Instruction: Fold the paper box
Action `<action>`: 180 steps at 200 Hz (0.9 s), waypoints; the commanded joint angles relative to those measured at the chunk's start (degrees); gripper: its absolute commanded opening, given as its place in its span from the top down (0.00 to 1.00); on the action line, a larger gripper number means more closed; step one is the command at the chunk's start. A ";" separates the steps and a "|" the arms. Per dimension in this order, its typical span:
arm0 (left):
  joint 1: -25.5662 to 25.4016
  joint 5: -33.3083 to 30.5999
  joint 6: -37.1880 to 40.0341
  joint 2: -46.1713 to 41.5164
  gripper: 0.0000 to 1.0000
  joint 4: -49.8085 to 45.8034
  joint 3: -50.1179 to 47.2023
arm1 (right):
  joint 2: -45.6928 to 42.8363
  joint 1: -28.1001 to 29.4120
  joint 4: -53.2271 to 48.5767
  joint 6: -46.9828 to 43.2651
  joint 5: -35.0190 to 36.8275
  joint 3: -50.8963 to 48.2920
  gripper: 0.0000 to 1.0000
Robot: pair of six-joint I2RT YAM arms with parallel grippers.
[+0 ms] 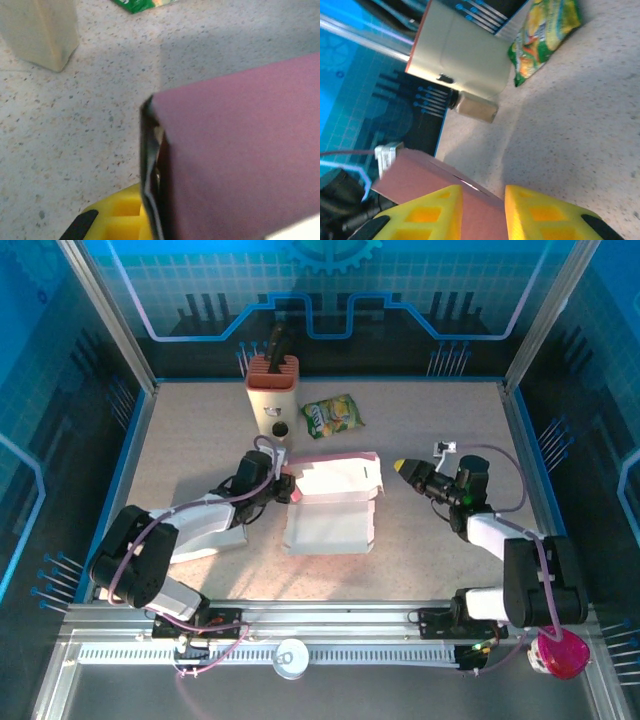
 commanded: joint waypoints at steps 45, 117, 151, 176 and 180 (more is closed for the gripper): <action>5.96 24.13 1.89 3.92 1.00 0.08 6.56 | 4.93 2.48 17.37 -2.34 -14.05 4.10 0.69; 6.08 24.02 1.55 5.15 1.00 -1.96 8.18 | -0.41 3.40 18.51 -4.15 -15.48 1.09 0.68; 6.08 24.34 1.17 4.89 1.00 -2.20 8.34 | -2.78 4.57 12.83 -8.34 -15.71 1.62 0.68; 6.08 24.37 1.09 4.75 1.00 -2.49 8.37 | -3.49 5.31 9.69 -10.37 -15.39 2.25 0.68; 6.08 24.45 1.09 4.71 1.00 -2.45 8.31 | -3.70 5.59 8.60 -11.08 -15.16 2.45 0.68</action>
